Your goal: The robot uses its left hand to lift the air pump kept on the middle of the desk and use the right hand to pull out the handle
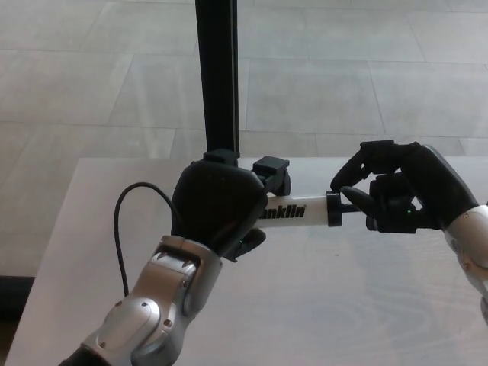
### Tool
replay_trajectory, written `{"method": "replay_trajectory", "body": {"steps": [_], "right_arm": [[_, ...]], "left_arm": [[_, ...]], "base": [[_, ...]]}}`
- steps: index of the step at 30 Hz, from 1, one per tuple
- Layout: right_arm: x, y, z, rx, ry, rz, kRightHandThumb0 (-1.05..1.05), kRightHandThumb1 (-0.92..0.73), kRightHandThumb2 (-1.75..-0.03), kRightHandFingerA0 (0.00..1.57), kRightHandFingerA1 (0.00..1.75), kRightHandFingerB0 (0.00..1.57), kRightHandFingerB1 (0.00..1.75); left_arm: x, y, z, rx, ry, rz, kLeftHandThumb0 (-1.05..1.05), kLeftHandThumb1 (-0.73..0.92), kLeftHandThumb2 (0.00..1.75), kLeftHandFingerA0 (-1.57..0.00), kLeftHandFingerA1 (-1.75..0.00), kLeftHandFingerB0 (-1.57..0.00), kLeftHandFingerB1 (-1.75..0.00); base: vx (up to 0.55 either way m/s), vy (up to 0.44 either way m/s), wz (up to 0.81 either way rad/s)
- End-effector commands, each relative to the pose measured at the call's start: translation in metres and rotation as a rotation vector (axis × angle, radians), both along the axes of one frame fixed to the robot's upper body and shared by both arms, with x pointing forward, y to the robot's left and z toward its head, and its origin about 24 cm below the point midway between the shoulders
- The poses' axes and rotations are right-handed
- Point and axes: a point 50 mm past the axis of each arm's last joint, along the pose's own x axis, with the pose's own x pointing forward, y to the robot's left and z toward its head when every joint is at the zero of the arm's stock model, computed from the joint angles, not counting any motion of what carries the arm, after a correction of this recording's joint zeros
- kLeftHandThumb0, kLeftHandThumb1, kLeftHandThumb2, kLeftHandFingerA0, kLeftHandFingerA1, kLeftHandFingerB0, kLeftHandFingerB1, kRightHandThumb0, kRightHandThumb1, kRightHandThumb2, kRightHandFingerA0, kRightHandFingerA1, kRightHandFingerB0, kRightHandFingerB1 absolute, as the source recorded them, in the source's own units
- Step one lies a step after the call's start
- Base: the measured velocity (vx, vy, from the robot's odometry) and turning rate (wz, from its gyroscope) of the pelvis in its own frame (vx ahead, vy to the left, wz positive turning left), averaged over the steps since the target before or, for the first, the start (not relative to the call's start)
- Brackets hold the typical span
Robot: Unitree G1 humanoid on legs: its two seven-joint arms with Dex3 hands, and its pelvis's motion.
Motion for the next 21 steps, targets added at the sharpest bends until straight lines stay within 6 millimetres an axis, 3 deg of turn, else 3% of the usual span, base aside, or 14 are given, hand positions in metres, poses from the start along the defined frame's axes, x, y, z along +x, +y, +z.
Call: {"method": "replay_trajectory", "body": {"steps": [1,5,6,7,9,14,16,19,21], "right_arm": [[-0.003,0.0,-0.009,-0.02,0.032,0.021,-0.27,-0.73,-0.77,0.87,1.53,0.78,1.2],[-0.002,-0.001,-0.008,0.002,0.038,0.001,-0.26,-0.74,-0.8,0.82,1.66,0.71,1.33],[-0.002,-0.003,-0.008,0.002,0.032,-0.002,-0.2,-0.73,-0.86,0.8,1.7,0.69,1.44],[-0.002,-0.005,-0.009,0.002,0.032,-0.006,-0.19,-0.72,-0.89,0.8,1.68,0.69,1.44],[-0.002,-0.006,-0.01,-0.013,0.021,-0.007,-0.14,-0.68,-0.96,0.81,1.68,0.7,1.46],[-0.001,-0.011,-0.013,-0.019,0.018,-0.017,-0.14,-0.68,-0.95,0.81,1.68,0.71,1.46],[-0.001,-0.014,-0.015,-0.026,0.014,-0.037,-0.15,-0.71,-0.89,0.81,1.69,0.7,1.46],[-0.001,-0.017,-0.015,-0.026,-0.01,-0.05,-0.15,-0.69,-0.92,0.83,1.7,0.71,1.47],[-0.001,-0.017,-0.015,-0.021,-0.013,-0.062,-0.17,-0.69,-0.95,0.82,1.73,0.7,1.51]], "left_arm": [[0.002,0.001,0.006,-0.021,-0.005,0.001,-0.18,0.53,1.06,-0.88,-1.75,-0.74,-1.39],[0.002,0.004,0.003,-0.002,-0.001,0.021,-0.23,0.56,1.07,-0.82,-1.7,-0.74,-1.38],[0.002,0.005,0.003,-0.009,-0.007,0.017,-0.2,0.51,1.07,-0.79,-1.75,-0.7,-1.52],[0.002,0.005,0.004,-0.012,-0.003,0.017,-0.19,0.52,1.04,-0.78,-1.72,-0.7,-1.47],[0.001,0.006,0.006,-0.03,-0.002,0.019,-0.19,0.46,1.13,-0.8,-1.75,-0.67,-1.57],[0.003,0.007,0.01,-0.039,-0.017,0.026,-0.2,0.47,1.14,-0.79,-1.75,-0.67,-1.55],[0.004,0.01,0.014,-0.055,-0.015,0.036,-0.21,0.46,1.18,-0.83,-1.72,-0.73,-1.47],[0.005,0.013,0.015,-0.063,-0.019,0.04,-0.2,0.46,1.21,-0.82,-1.72,-0.71,-1.5],[0.005,0.015,0.014,-0.055,-0.009,0.047,-0.21,0.52,1.09,-0.78,-1.71,-0.7,-1.5]], "base": [[0.0,0.0,0.0],[0.0,0.0,0.0],[0.0,0.0,0.0],[0.0,0.0,0.0],[0.0,0.0,0.0],[0.0,0.0,0.0],[0.0,0.0,0.0],[0.0,0.0,0.0],[0.0,0.0,0.0]]}}
